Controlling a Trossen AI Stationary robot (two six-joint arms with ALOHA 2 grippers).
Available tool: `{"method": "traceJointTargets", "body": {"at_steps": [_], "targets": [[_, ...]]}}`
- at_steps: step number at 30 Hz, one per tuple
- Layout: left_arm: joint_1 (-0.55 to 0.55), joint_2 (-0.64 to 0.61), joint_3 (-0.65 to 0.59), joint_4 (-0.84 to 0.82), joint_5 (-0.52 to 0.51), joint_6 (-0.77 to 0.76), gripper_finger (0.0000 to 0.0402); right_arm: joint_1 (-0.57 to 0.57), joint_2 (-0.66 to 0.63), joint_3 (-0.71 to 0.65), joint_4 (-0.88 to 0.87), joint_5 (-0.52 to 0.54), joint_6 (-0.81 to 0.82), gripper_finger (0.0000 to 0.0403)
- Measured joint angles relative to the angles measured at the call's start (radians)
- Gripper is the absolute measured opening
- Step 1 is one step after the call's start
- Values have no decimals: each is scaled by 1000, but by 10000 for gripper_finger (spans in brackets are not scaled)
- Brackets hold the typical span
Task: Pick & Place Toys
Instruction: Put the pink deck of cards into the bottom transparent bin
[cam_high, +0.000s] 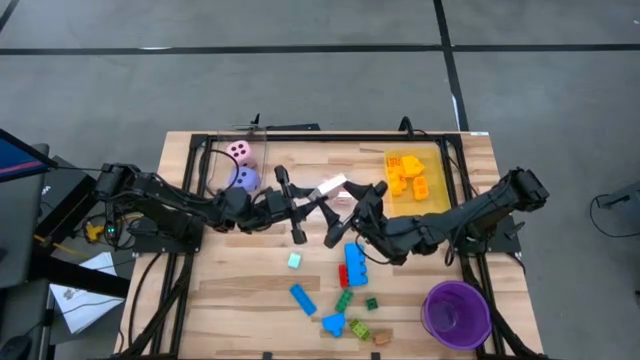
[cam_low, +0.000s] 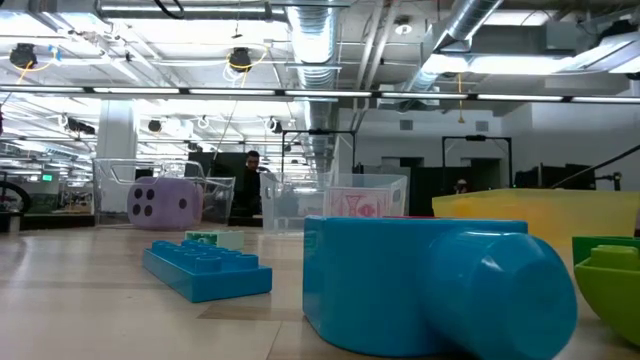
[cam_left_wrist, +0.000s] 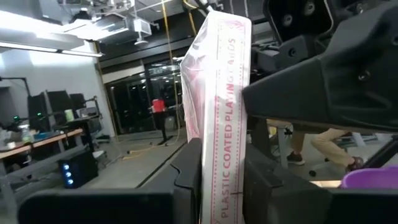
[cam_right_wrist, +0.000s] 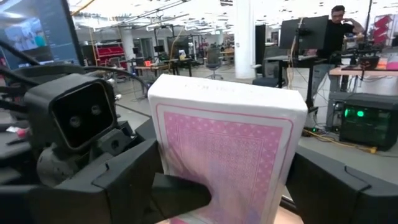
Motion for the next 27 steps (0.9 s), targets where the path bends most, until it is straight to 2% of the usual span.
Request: {"method": "traceJointTargets", "body": {"at_steps": [8,11,17,22,25,27], "targets": [[-2,-6,2,-11,2,27,56,52,-2,-2,56,26,-188,318],[-1,-23,3,-66,-16,31,56,94,-10,-3,53,107,-259,318],[9,-94,1,-254,-153,29,56,216,-16,-2,45,258,-318,318],[29,-139,1,-436,-157,0,56,355,-18,-4,2,419,-286,318],[51,-147,1,-510,-137,-3,56,441,-17,-5,-85,421,-160,318],[76,-143,1,-578,-83,-18,56,491,-16,-5,-99,425,-120,318]]}}
